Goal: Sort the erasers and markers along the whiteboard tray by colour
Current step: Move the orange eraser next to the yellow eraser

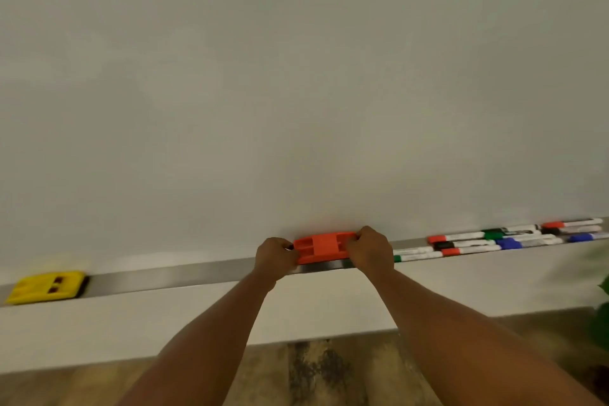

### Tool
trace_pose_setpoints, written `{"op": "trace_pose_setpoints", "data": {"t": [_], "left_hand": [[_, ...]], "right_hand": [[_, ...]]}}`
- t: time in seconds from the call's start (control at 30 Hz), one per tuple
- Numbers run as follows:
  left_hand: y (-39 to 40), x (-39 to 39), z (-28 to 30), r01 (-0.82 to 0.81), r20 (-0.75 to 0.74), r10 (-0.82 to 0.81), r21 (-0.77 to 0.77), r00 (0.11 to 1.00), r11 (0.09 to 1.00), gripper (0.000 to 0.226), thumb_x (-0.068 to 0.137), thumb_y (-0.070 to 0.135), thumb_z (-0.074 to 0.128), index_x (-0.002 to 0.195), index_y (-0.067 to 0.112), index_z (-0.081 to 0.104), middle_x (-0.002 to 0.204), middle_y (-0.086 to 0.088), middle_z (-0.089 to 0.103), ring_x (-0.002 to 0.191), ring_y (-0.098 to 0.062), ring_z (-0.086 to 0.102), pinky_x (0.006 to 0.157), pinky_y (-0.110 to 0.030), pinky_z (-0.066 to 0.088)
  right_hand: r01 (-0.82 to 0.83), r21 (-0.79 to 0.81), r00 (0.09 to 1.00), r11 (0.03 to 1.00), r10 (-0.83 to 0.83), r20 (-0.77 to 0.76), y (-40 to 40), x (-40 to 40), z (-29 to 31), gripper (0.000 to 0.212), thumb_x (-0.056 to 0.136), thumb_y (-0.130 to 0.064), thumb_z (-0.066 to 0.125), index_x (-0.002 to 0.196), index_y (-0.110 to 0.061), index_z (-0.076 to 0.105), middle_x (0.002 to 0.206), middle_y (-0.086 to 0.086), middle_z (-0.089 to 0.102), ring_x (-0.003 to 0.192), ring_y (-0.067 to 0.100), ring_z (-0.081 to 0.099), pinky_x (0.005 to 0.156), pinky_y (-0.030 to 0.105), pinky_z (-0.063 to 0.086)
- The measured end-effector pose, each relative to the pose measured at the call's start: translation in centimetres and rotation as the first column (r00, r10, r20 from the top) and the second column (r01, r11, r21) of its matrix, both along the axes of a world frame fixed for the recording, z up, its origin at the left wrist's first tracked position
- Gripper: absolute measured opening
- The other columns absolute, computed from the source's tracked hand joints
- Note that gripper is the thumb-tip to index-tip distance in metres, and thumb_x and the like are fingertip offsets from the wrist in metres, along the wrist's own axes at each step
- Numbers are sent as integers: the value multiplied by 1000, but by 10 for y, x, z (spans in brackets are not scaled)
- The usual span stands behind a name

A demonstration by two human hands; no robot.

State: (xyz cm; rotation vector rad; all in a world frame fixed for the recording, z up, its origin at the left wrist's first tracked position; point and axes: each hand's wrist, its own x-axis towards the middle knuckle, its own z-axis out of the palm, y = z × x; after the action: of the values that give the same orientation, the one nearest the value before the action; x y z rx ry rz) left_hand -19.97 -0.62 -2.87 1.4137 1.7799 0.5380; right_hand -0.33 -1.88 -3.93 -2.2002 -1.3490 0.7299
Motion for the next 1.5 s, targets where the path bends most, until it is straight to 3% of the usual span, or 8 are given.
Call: {"op": "trace_pose_setpoints", "data": {"t": [0.23,0.4,0.6,0.73,0.87,1.1,1.27,1.5], "left_hand": [[-10,-102,-7,-171,-81,170,-10,982,985,12,76,15,61,69,9,70,68,-13,64,64,-25,57,61,-31,45],[-16,-162,-10,-280,-33,279,-42,960,959,11,69,13,64,62,12,73,76,-16,74,77,-33,71,79,-44,59],[-24,-239,-6,-419,-33,418,-10,908,908,12,73,14,66,64,17,73,74,-13,74,79,-29,71,78,-38,57],[-24,-287,-10,-504,-68,504,21,861,864,13,77,18,66,82,14,77,78,-9,74,82,-27,68,71,-30,51],[-23,-328,-18,-586,-65,587,30,807,809,15,79,17,64,84,13,77,77,-10,73,79,-28,67,65,-28,48],[-14,-375,-31,-701,-65,707,90,704,707,24,83,18,62,103,15,74,94,-10,73,91,-30,63,71,-27,44],[-8,-396,-37,-726,-87,731,92,676,682,16,81,17,58,72,13,70,75,-17,68,69,-29,53,61,-30,41],[-10,-403,-46,-678,-209,691,139,692,722,18,85,17,55,70,20,63,80,-19,70,66,-26,50,61,-31,40]], "right_hand": [[-199,-3,979,980,198,-48,6,-94,-20,15,83,-15,50,89,-9,63,85,5,64,76,25,57,64,28,38],[-316,-25,947,949,313,-70,16,-148,-21,17,77,-8,51,61,-13,49,63,5,53,64,25,53,50,27,33],[-407,-21,909,913,403,-103,26,-232,-27,23,74,-7,53,54,-13,44,56,3,45,58,24,46,51,30,31],[-425,-32,886,905,408,-218,26,-288,-31,20,74,-10,54,56,-14,47,53,4,46,51,21,43,48,27,28],[-400,-51,859,915,355,-369,32,-339,-38,16,71,-13,48,56,-14,53,63,18,64,54,25,52,53,31,39],[-414,-99,791,905,305,-530,43,-396,-31,18,76,-6,44,67,-10,58,61,13,63,54,24,57,50,26,42],[-464,-139,754,875,308,-580,50,-417,-35,18,77,-2,43,66,-10,54,61,12,57,58,23,53,49,25,36],[-472,-143,738,870,301,-604,49,-438,-38,19,78,-3,41,67,-12,54,62,10,54,60,22,51,52,27,36]]}}
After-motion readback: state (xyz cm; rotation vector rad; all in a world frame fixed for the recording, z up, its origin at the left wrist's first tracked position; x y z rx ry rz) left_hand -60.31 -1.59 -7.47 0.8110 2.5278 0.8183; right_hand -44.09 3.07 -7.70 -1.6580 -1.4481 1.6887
